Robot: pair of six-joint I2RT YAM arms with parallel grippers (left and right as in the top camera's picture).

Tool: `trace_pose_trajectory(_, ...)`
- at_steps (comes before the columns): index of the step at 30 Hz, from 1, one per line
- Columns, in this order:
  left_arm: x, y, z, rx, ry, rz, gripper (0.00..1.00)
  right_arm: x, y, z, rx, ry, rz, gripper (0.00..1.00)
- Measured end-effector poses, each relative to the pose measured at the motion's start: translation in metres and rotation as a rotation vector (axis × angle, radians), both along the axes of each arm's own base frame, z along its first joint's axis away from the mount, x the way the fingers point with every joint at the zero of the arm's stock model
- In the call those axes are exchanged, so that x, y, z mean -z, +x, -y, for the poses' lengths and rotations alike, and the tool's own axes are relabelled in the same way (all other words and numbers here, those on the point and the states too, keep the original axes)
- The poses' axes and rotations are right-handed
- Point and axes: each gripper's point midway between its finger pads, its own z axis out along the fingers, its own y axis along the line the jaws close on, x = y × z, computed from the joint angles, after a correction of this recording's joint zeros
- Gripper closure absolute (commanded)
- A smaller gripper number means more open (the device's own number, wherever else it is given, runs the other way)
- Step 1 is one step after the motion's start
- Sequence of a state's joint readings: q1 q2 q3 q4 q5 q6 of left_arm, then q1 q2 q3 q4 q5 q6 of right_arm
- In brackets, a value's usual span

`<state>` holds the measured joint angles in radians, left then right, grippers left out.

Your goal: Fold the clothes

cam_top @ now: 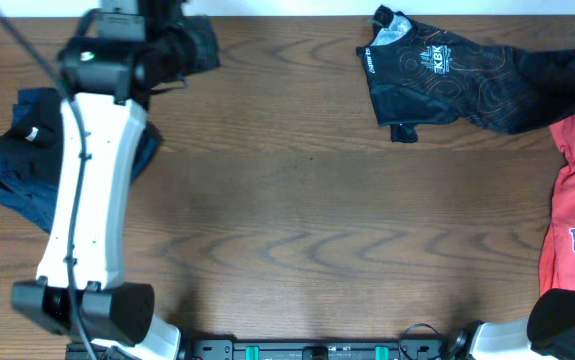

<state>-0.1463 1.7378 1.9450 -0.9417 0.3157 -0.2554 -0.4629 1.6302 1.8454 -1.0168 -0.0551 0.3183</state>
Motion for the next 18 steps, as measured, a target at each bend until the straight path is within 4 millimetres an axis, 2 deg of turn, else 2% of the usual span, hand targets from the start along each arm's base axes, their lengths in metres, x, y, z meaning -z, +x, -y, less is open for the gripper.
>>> trace_pose_trajectory(8,0.044,0.008,0.046,0.095,0.017,-0.084,0.94,0.016,-0.010,-0.024,-0.060,0.023,-0.099,0.99)
trace_pose_trajectory(9,0.051,0.010,0.053,0.107,0.019,-0.092,0.85,0.017,-0.010,-0.026,-0.067,0.021,-0.105,0.99)
trace_pose_trajectory(10,0.059,0.013,0.060,0.125,0.024,-0.099,0.70,0.018,-0.011,-0.028,-0.075,0.020,-0.112,0.99)
trace_pose_trajectory(12,0.076,0.018,0.075,0.153,0.029,-0.119,0.51,0.019,-0.010,-0.034,-0.093,0.019,-0.119,0.99)
trace_pose_trajectory(16,0.114,0.025,0.105,0.205,0.024,-0.169,0.36,0.021,-0.011,-0.040,-0.111,0.022,-0.137,0.99)
trace_pose_trajectory(18,0.132,0.029,0.125,0.243,-0.001,-0.182,0.33,0.022,-0.012,-0.040,-0.113,0.022,-0.142,0.99)
